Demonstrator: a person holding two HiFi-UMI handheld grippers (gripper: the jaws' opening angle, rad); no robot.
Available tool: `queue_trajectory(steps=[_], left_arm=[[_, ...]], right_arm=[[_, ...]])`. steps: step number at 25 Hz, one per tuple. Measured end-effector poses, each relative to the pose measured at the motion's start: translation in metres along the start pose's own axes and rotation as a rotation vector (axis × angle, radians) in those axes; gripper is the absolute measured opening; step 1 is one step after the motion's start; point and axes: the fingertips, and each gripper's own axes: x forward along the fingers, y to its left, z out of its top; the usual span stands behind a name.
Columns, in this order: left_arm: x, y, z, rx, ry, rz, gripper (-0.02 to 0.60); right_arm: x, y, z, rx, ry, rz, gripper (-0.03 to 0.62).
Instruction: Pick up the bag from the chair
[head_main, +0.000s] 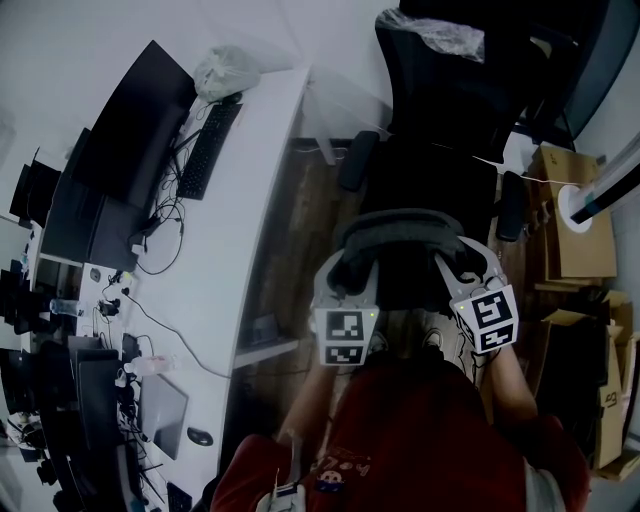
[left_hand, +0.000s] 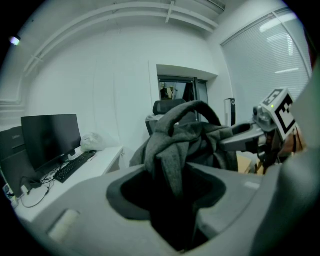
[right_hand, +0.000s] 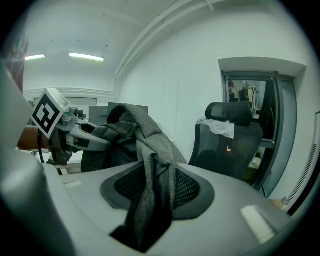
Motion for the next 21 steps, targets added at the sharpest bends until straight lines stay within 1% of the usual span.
queue_trajectory(steps=[16, 21], left_arm=[[0.015, -0.019, 0.020, 0.010, -0.008, 0.010, 0.193], [0.021, -0.038, 0.021, -0.010, 0.007, 0.015, 0.193]], right_arm=[[-0.008, -0.029, 0.004, -0.005, -0.023, -0.007, 0.153], [-0.020, -0.044, -0.003, -0.016, -0.003, -0.003, 0.153]])
